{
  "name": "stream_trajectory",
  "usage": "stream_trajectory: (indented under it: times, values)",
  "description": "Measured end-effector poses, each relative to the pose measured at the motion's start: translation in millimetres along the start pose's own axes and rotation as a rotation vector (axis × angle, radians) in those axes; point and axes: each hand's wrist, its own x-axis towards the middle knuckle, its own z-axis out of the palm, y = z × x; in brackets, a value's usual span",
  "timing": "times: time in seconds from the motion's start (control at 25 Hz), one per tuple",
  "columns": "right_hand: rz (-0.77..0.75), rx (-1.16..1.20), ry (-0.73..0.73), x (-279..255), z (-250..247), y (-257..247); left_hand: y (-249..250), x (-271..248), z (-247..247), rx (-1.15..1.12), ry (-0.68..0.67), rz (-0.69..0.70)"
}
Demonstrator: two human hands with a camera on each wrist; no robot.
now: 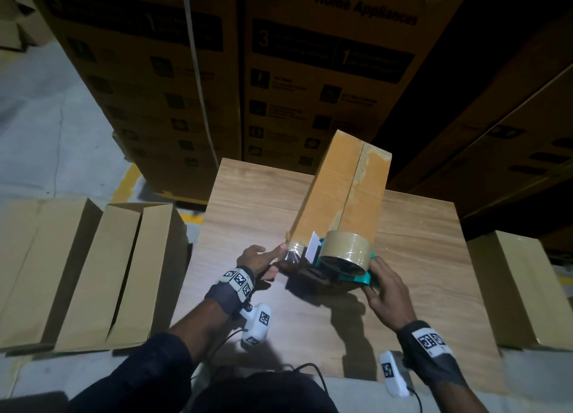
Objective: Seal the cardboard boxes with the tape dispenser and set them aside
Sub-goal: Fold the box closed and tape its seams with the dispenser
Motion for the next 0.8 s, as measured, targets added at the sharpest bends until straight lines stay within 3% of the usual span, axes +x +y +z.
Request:
stream_trajectory:
  times: [0.08, 0.16, 0.2, 0.28, 0.36, 0.6, 0.68, 0.8]
  values:
    - [0.011, 0.009, 0.003, 0.0, 1.3, 2.4, -8.9, -3.5, -1.2, 0.205, 0.055, 0.045]
    - [0.012, 0.013, -0.002, 0.0, 2.6, 3.6, -18.3, -12.1, 2.3, 0.371, 0.131, 0.227]
    - [0.01, 0.015, -0.001, 0.0, 2.8, 2.7, -21.1, -18.4, 6.1, 0.346, 0.128, 0.343]
    - [0.012, 0.024, 0.006, -0.1, 2.3, 2.0, -24.8, -31.4, 13.7, 0.365, 0.022, 0.585]
    - [0.013, 0.033, 0.011, -0.7, 2.2, 1.9, -29.6, -37.2, 19.0, 0.557, -0.111, 0.73]
    - [0.013, 0.041, -0.01, -0.3, 3.5, 3.4, -34.3, -21.7, 6.1, 0.785, -0.254, 0.619]
    - [0.011, 0.047, -0.018, 0.5, 3.9, 5.6, -31.4, -23.4, 1.7, 0.854, -0.181, 0.643]
    - [0.019, 0.057, -0.021, -0.5, 4.0, 6.4, -22.2, -36.2, 5.3, 0.957, 0.08, 0.986]
